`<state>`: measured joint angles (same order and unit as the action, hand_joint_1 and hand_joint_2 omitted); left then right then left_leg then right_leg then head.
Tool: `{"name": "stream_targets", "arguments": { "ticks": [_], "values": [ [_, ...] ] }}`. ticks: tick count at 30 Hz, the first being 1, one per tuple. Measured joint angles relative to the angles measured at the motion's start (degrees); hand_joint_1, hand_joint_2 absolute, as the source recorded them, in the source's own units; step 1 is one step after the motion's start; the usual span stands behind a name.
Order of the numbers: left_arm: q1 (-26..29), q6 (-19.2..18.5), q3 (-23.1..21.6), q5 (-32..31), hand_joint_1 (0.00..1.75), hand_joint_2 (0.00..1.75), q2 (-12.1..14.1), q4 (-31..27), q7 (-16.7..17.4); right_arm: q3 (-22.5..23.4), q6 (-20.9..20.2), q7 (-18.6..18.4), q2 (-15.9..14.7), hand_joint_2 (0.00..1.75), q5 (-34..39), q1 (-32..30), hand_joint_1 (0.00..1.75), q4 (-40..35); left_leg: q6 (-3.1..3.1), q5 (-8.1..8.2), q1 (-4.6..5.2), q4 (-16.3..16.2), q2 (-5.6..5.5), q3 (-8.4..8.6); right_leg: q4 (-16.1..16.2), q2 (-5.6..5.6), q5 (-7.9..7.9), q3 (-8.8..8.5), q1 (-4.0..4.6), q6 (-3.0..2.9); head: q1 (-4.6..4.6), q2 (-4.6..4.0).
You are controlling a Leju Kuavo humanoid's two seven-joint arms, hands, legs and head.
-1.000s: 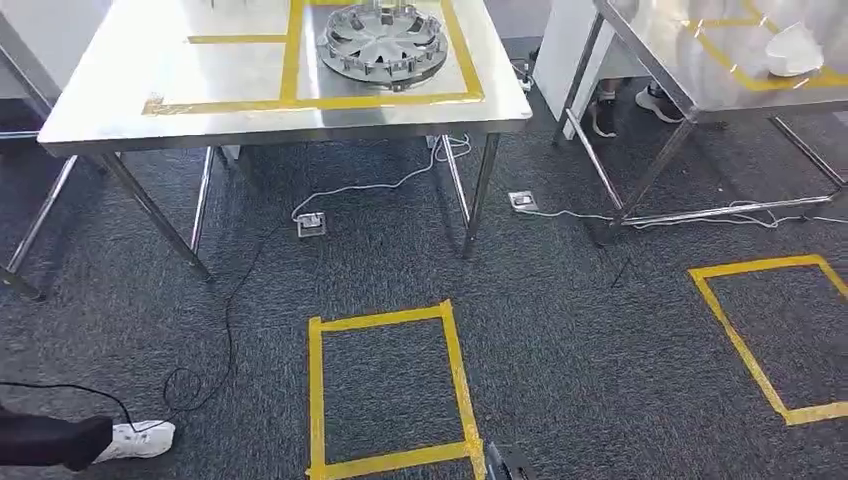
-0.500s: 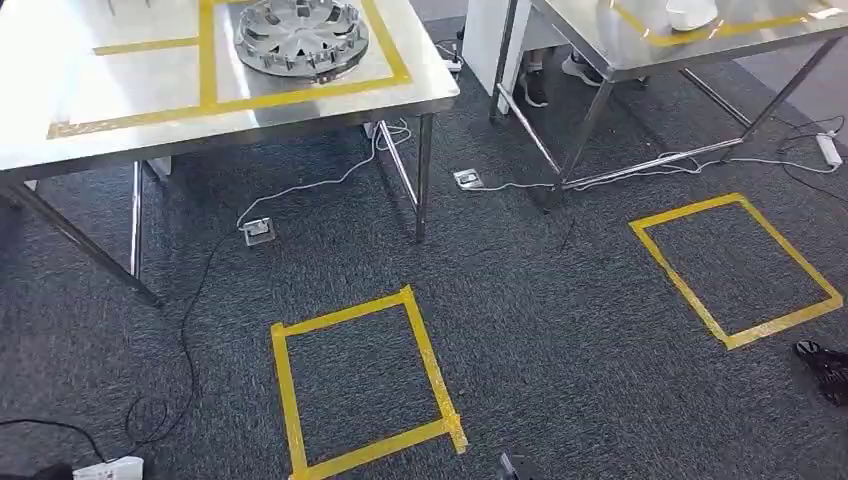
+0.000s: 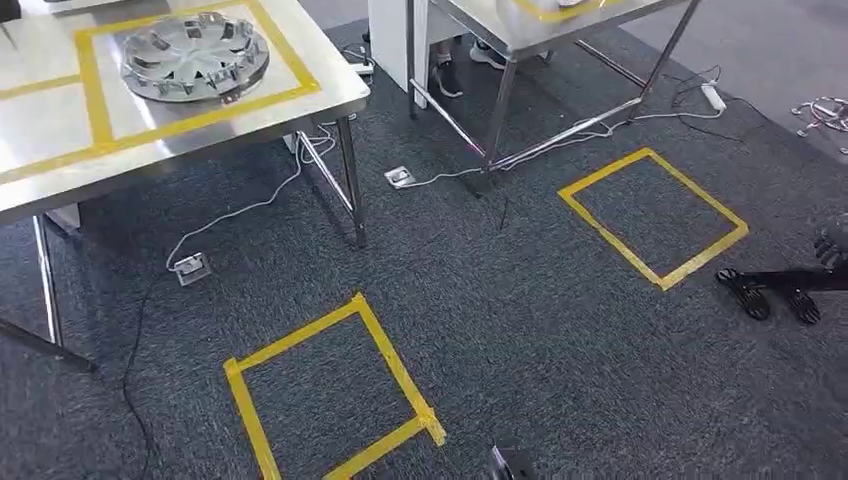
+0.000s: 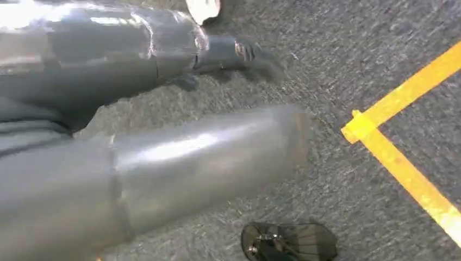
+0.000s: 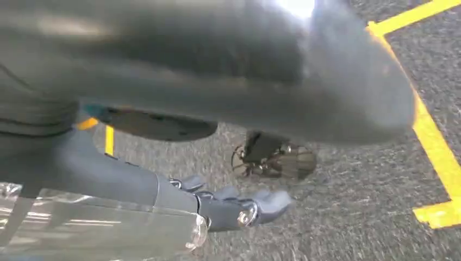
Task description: Take the parts from the cabinet and place them on the table.
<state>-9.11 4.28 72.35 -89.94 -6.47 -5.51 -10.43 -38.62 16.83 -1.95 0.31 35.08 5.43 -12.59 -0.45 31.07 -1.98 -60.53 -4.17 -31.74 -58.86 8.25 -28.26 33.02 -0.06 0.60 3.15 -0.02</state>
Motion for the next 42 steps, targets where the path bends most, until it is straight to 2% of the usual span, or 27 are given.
{"name": "stream_targets", "arguments": {
  "ticks": [1,2,3,5,6,8,10,11,12,15,16,18,21,22,23,25,26,27,31,33,34,36,37,38,40,41,42],
  "values": [
    [-0.1,0.0,0.0,0.0,0.0,0.0,-0.2,0.0,0.0,0.0,0.0,0.0,-0.1,0.0,0.0,-0.2,0.0,0.0,0.29,-0.17,-0.43,0.3,0.98,0.0,-0.3,-0.18,-0.17,0.24,0.03,0.1,-0.11,0.0],
    [-0.2,0.0,0.0,0.0,0.0,0.0,-0.1,0.0,0.0,-0.1,0.0,0.0,0.1,0.0,0.0,-0.3,0.0,0.0,0.43,-0.23,-0.37,0.4,1.84,0.11,-1.8,-4.24,-1.23,0.95,0.43,0.39,0.56,0.0],
    [-0.1,0.0,0.0,0.0,0.0,0.0,-0.1,0.0,0.0,-0.1,0.0,0.0,0.1,0.0,0.1,0.0,0.0,0.0,0.76,-0.19,-0.3,0.4,3.09,0.12,-5.1,-6.42,-3.25,2.76,0.22,0.84,1.6,0.0],
    [0.2,0.0,0.0,0.0,0.0,0.0,0.0,0.0,0.0,-0.2,0.0,0.0,0.1,0.0,0.2,0.4,0.0,0.0,0.83,-0.04,-0.19,0.4,5.53,0.03,-13.8,-7.8,-7.08,7.23,-0.23,1.49,1.86,0.0],
    [0.2,0.0,0.0,0.0,0.0,0.0,0.1,0.0,0.0,-0.2,0.0,0.0,0.1,0.0,0.2,0.3,0.0,0.0,0.8,0.05,-0.19,0.4,6.55,0.01,-16.4,-8.03,-7.51,8.49,-0.46,1.67,1.88,0.0],
    [-0.1,0.0,0.0,0.0,0.0,0.0,0.1,0.0,0.0,-0.6,0.0,0.0,0.2,0.0,0.3,-0.1,0.0,0.0,0.6,0.27,-0.19,0.4,8.01,0.16,-14.1,-8.3,-4.78,7.28,-0.77,1.68,2.05,0.0],
    [-0.3,0.0,0.0,0.0,0.0,0.0,0.0,0.0,0.0,-0.7,0.0,0.0,0.2,0.0,0.3,-0.4,0.0,0.0,0.31,0.5,-0.19,0.5,9.19,0.57,-4.6,-9.42,0.29,2.42,-0.69,1.1,2.42,0.0],
    [-0.3,0.0,0.0,0.0,0.0,0.0,0.0,0.0,0.0,-0.7,0.0,0.0,0.2,0.0,0.3,-0.3,0.0,0.0,0.15,0.6,-0.19,0.6,9.67,0.79,-0.9,-11.63,0.66,0.64,-0.29,0.67,2.65,0.0],
    [-0.3,0.0,0.0,0.0,0.0,0.0,-0.1,0.0,0.0,-0.7,0.0,0.0,0.2,0.0,0.3,-0.1,0.0,0.0,-0.26,0.71,0.1,0.7,10.17,0.88,0.0,-12.64,-0.04,0.0,0.46,0.25,2.69,0.0],
    [-0.4,0.0,0.0,0.0,0.0,0.0,-0.1,0.0,0.0,-0.7,-0.1,0.0,0.2,0.0,0.3,-0.3,0.0,0.1,-1.29,0.54,-0.03,1.5,11.66,1.6,0.1,-11.23,-0.15,0.51,0.69,-0.57,2.49,0.0],
    [-0.5,0.0,0.0,0.0,0.0,0.0,-0.3,0.0,0.0,-0.7,-0.1,0.0,0.1,0.0,0.3,-0.5,0.0,0.1,-1.88,0.85,0.24,1.9,12.01,1.92,1.3,-10.55,0.34,-0.76,0.64,-1.08,2.62,0.0],
    [-0.6,0.0,0.0,0.0,0.0,0.0,-0.2,0.0,-0.1,-0.7,-0.1,-0.1,0.1,0.0,0.3,-0.4,0.0,0.2,-1.69,3.43,0.01,-1.6,4.08,0.68,2.5,-9.86,0.88,-1.37,0.33,-2.03,1.51,0.0],
    [0.1,0.0,0.0,0.0,0.0,0.0,-0.2,0.0,0.0,-0.7,-0.2,-0.1,0.3,0.0,0.3,0.1,0.0,0.2,-1.23,7.72,0.58,-13.6,3.42,-5.78,2.3,-7.45,0.72,-1.44,0.8,-2.7,0.11,0.0],
    [0.1,0.0,0.0,0.0,0.0,0.0,-0.1,0.0,0.0,-0.7,-0.2,-0.1,0.3,0.0,0.3,0.0,0.0,0.2,-1.19,7.38,0.65,-14.6,3.57,-6.67,2.2,-6.79,0.65,-1.47,0.9,-2.78,-0.05,0.0],
    [0.1,0.0,0.0,0.0,0.0,0.0,0.0,0.0,0.0,-0.7,-0.3,-0.1,0.2,0.0,0.3,-0.2,0.0,0.2,-1.08,4.98,0.82,-13.0,3.82,-6.77,1.9,-5.64,0.44,-1.52,0.97,-2.81,-0.11,0.0],
    [0.1,0.0,0.0,0.0,0.0,0.0,0.0,0.0,0.0,-0.7,-0.4,-0.2,0.2,0.0,0.3,-0.3,0.0,0.2,-0.87,-1.0,0.74,-4.6,2.69,-3.58,1.1,-3.92,-0.14,-1.6,0.91,-2.6,-0.35,0.0],
    [0.1,0.0,0.0,0.0,0.0,0.0,0.1,0.0,0.0,-0.7,-0.5,-0.2,0.2,0.0,0.3,-0.3,0.0,0.2,-0.67,-2.26,0.45,-0.8,-0.44,-2.22,0.5,-3.26,-0.61,-1.41,0.79,-2.37,-0.5,0.0],
    [0.1,0.0,0.0,-0.1,0.0,0.0,0.1,0.0,0.0,-0.7,-0.6,-0.3,0.2,0.0,0.3,-0.1,0.0,0.2,-0.57,-1.15,0.16,-0.5,-3.11,-1.93,0.1,-2.82,-0.86,-1.1,1.02,-2.02,-0.64,0.0],
    [0.1,-0.2,0.0,0.0,0.0,0.0,0.1,0.0,0.3,-0.8,-1.0,-1.0,0.2,0.0,0.4,-0.1,0.0,0.3,0.4,-1.21,0.32,1.0,0.55,-0.8,0.2,0.96,-0.69,-0.31,0.26,-0.67,-0.46,0.0],
    [0.0,-0.2,0.0,0.0,0.0,0.0,0.0,-0.1,0.3,-0.9,-1.0,-1.1,0.2,0.0,0.5,-0.2,0.0,0.3,0.78,-1.13,0.15,1.6,2.54,0.0,-2.4,-4.37,-2.36,0.74,0.58,0.0,0.5,0.0],
    [0.1,-0.2,0.0,0.0,0.0,0.0,0.0,-0.1,0.3,-0.9,-1.0,-1.1,0.2,0.0,0.5,0.1,0.0,0.4,1.09,-0.92,0.24,1.6,3.78,0.26,-6.3,-6.16,-4.35,2.92,0.36,0.44,1.14,0.0],
    [0.3,-0.2,0.0,0.0,0.0,0.0,0.1,-0.1,0.3,-1.0,-1.0,-1.1,0.2,0.0,0.8,0.4,0.0,0.3,1.06,-0.36,0.29,1.6,6.17,0.67,-14.5,-7.6,-7.32,7.58,-0.23,1.1,1.2,0.0],
    [0.2,-0.2,0.0,0.0,0.0,0.0,0.1,-0.1,0.3,-1.0,-1.0,-1.1,0.2,0.0,0.8,0.3,0.0,0.4,0.94,-0.06,0.24,1.6,7.08,0.93,-16.5,-7.96,-7.25,8.79,-0.55,1.33,1.27,0.0],
    [0.1,-0.2,0.0,0.0,0.0,0.0,0.1,-0.1,0.3,-1.1,-1.0,-1.1,0.2,0.0,0.8,0.0,0.0,0.4,0.77,0.24,0.18,1.6,7.82,1.29,-15.6,-8.22,-5.82,8.52,-0.82,1.47,1.36,0.0],
    [0.0,-0.2,0.0,0.0,0.0,0.0,0.0,-0.1,0.3,-1.1,-1.0,-1.1,0.2,0.0,0.8,-0.4,0.0,0.4,0.31,0.86,-0.06,1.6,8.99,2.13,-8.1,-8.98,-0.6,5.04,-1.02,1.41,1.6,0.0],
    [-0.2,-0.2,-0.1,0.0,0.0,0.0,0.0,-0.1,0.3,-1.2,-1.0,-1.1,0.2,0.0,0.8,-0.4,0.0,0.4,0.04,1.17,-0.12,1.7,9.41,2.58,-3.1,-10.69,2.06,2.66,-0.91,1.14,1.79,0.0],
    [-0.2,-0.2,-0.1,0.0,0.0,0.0,0.0,-0.1,0.3,-1.2,-1.0,-1.1,0.2,0.0,0.8,-0.2,0.0,0.4,-0.29,1.39,0.02,1.9,9.92,2.65,-1.4,-13.1,1.1,1.6,-0.24,1.03,1.92,0.0]
  ]
}}
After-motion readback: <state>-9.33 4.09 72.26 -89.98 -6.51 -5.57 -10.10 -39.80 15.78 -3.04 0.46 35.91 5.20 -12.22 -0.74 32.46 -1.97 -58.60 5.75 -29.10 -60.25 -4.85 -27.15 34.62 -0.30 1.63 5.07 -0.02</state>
